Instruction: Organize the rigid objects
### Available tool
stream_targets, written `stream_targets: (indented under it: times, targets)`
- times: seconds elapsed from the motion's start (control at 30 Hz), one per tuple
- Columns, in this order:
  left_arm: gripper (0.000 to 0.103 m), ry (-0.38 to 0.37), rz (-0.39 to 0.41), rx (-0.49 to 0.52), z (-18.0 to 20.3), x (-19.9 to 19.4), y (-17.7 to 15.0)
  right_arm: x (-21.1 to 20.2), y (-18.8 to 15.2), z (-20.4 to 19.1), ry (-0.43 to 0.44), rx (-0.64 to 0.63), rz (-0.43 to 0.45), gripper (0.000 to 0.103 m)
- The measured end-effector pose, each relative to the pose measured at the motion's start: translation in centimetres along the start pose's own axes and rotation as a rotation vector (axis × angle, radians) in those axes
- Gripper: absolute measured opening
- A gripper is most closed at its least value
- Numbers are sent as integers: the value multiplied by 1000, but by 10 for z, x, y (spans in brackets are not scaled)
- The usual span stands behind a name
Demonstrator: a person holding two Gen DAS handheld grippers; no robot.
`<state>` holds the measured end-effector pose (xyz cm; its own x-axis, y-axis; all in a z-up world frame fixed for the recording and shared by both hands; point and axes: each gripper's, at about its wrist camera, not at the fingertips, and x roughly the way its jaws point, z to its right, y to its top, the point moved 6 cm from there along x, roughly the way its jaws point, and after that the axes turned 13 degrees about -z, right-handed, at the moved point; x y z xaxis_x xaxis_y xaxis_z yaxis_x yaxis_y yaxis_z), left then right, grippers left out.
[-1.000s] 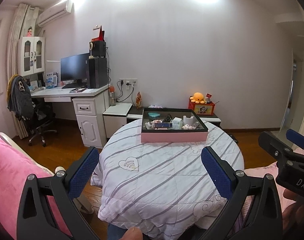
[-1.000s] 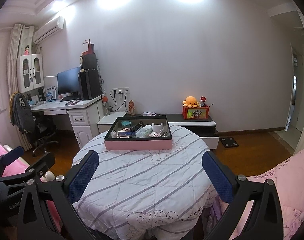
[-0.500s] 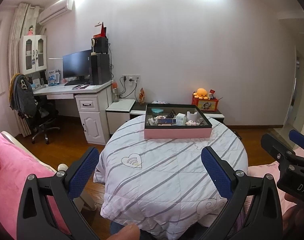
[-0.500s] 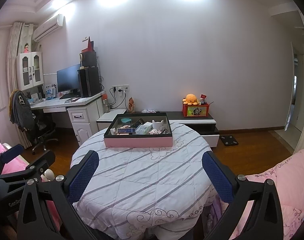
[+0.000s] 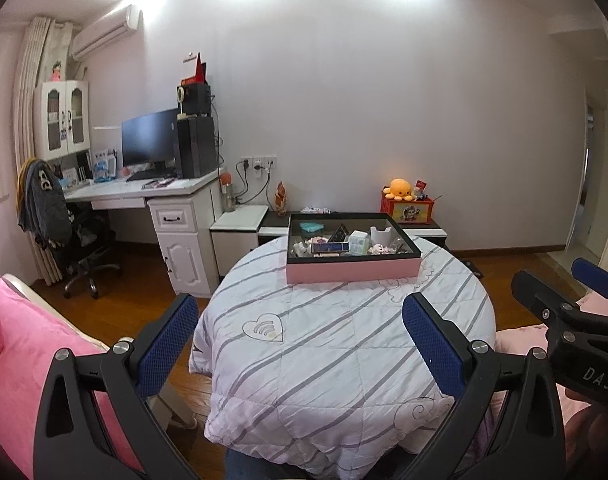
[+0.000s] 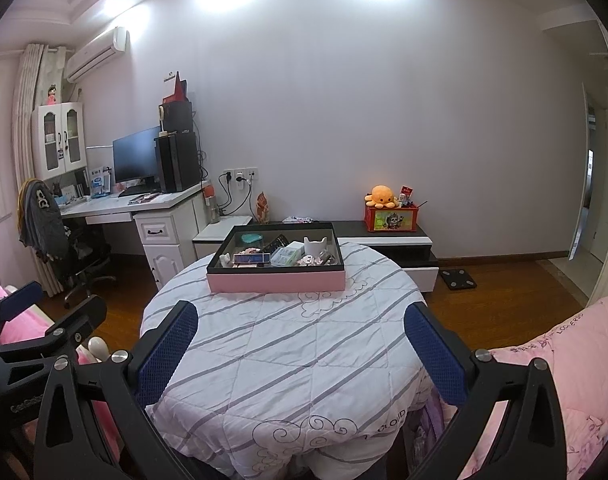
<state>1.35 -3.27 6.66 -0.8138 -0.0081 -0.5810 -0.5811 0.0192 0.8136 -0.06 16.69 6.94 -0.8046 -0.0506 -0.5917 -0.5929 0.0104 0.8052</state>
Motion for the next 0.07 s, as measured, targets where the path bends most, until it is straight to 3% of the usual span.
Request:
stream_targets:
  times: [0.07]
  targets:
    - [103,5,1,3,1,-1,1,0,0,0,-1,0,-1,103]
